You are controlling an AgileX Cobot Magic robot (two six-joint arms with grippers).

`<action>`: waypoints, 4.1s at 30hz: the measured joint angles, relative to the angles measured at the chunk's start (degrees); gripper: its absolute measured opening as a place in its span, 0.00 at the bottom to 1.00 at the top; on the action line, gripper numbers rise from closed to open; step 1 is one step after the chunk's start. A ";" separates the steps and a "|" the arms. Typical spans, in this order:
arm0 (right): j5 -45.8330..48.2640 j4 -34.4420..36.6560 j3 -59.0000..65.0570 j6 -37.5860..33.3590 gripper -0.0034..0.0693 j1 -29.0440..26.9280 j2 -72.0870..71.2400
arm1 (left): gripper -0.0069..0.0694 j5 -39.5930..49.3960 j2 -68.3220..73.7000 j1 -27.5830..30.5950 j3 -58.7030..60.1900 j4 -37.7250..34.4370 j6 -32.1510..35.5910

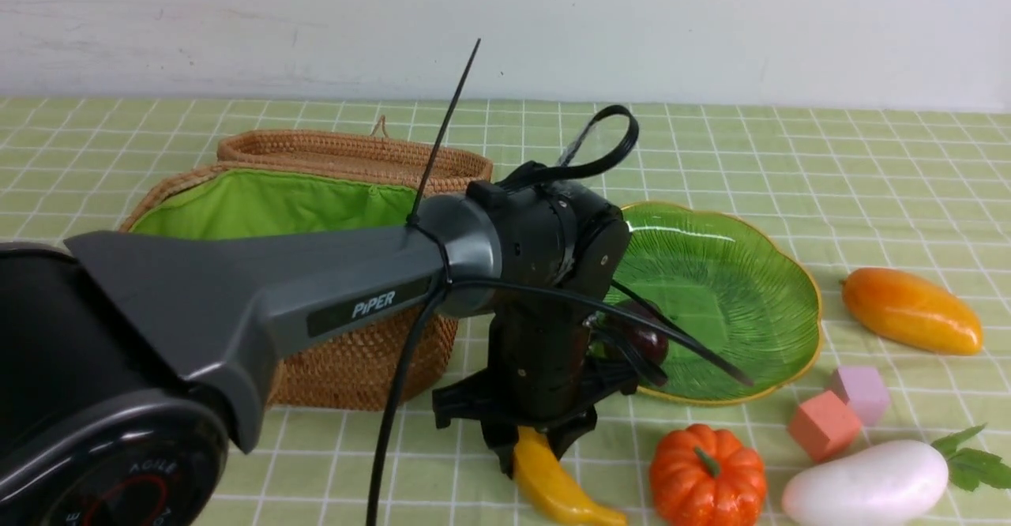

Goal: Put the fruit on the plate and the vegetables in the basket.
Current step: Use the left arm to grab a banana and put it into the right plate, then use the left arm to grab a carrot and put it into the left basket

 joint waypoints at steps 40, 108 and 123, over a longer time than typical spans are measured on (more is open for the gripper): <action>0.00 0.00 0.00 0.00 0.38 0.00 0.00 | 0.50 -18.20 -7.74 0.00 -9.51 17.19 73.25; 0.00 0.01 0.00 0.00 0.38 0.00 0.00 | 0.57 -12.12 -41.71 3.19 48.44 -1.15 82.59; 0.00 -0.04 0.00 0.00 0.38 0.00 0.00 | 0.87 -22.86 -31.87 3.12 50.31 3.55 82.76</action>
